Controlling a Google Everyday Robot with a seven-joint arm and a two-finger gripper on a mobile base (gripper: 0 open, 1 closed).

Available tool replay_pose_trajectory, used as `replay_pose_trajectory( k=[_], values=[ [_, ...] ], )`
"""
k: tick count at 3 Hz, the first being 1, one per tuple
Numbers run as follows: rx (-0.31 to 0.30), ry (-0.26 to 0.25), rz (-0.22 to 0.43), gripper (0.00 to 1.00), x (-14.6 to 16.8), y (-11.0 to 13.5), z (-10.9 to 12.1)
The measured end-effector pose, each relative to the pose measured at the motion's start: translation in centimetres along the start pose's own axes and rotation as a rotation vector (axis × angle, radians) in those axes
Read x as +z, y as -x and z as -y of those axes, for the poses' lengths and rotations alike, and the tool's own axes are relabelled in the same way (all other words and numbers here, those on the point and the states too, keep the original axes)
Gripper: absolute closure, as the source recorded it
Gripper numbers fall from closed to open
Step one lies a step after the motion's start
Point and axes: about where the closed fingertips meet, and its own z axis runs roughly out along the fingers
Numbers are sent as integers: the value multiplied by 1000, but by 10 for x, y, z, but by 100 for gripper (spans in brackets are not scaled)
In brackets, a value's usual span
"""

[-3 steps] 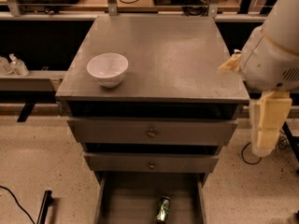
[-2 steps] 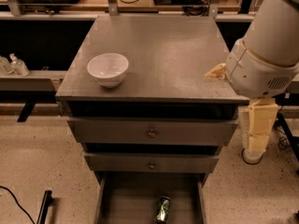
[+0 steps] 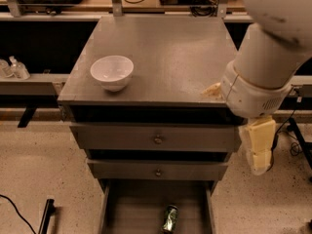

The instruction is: Pick green can from bottom drawer and place on counter

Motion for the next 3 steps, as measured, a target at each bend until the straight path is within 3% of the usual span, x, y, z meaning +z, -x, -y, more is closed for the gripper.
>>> replay_pose_trajectory(
  k=[1,2,3],
  values=[
    [-167,-12,-46,0,26,-5,-16],
    [-257,-17,-49,0,30,-5,-16],
    [-286,-6,18,0,46,-2,-15]
  ],
)
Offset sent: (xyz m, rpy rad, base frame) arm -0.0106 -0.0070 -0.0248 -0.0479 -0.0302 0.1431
